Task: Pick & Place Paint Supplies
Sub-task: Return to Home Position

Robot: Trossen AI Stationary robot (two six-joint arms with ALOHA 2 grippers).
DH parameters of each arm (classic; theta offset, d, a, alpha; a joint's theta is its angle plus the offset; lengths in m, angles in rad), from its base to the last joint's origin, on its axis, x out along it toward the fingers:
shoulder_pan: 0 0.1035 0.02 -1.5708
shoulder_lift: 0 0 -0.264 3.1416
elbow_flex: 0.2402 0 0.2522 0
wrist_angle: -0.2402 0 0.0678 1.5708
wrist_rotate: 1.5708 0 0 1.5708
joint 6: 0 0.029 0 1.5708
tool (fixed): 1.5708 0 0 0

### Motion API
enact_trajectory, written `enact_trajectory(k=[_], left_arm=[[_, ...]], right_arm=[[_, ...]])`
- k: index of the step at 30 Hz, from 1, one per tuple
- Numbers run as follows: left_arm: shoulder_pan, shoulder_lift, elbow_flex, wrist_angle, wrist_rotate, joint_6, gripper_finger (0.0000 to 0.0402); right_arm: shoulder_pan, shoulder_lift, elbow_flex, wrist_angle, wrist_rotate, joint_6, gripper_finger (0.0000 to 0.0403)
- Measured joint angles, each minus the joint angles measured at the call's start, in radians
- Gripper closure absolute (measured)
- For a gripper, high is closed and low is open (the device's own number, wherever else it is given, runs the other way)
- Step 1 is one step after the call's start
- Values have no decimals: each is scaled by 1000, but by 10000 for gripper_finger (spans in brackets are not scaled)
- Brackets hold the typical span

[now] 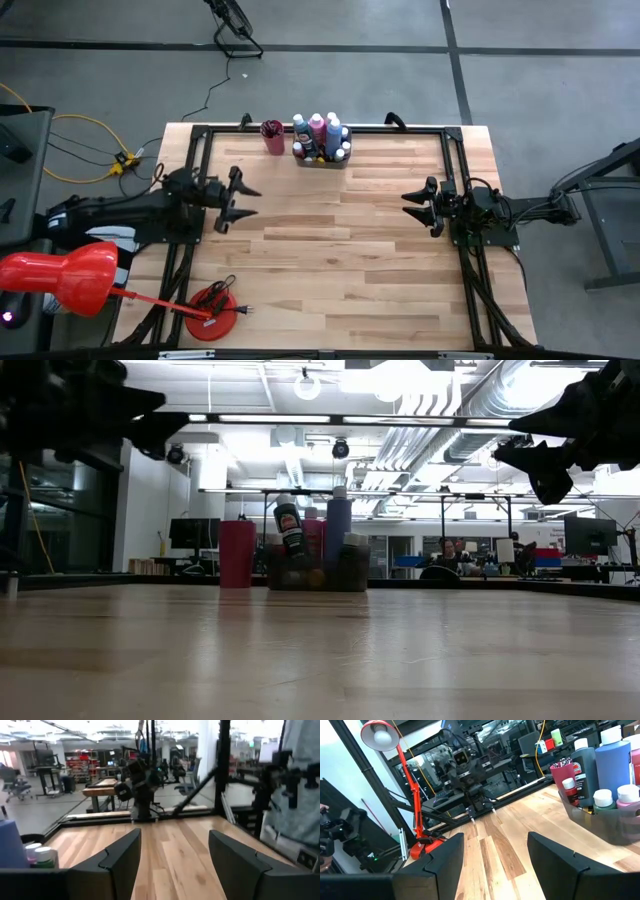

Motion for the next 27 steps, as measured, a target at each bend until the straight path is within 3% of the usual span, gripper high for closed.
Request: enact_trajectory(k=[11,17,21,27], left_arm=[[-58,-439,0,-546,-146,209,177],[-59,-432,1,-625,-169,239,177],[-57,-431,-16,-654,-282,317,177],[-58,-431,-19,-618,-289,330,177]], right_arm=[[0,0,0,0,0,0,190],[0,0,0,0,1,0,190],[0,0,0,0,0,0,190],[0,0,0,0,0,0,190]])
